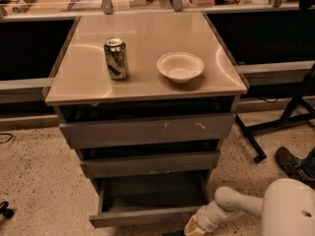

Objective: Close bottom drawer

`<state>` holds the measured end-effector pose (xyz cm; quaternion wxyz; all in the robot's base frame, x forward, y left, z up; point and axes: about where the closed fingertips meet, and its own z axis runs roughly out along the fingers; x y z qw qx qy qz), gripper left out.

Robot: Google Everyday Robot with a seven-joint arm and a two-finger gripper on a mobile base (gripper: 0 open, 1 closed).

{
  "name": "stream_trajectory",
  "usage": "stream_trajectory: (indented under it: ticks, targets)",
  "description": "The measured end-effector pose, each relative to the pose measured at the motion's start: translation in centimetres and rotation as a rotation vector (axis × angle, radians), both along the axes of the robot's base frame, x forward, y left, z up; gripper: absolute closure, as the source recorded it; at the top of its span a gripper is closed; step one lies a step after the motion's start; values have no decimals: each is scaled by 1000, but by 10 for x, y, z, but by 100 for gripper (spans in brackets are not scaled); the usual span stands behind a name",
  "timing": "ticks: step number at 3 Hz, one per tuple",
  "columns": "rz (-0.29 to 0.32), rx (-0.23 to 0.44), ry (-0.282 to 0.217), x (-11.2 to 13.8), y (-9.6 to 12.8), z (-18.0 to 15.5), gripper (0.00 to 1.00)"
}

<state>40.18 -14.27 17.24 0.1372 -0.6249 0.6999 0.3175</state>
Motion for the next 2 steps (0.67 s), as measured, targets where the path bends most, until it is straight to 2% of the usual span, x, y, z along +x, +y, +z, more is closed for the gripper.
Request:
stream_trajectory:
  ticks: [1,2]
  targets:
    - [37,-18,-50,0,0,-2,100]
    - [89,-22,-178,14,4,-5,100]
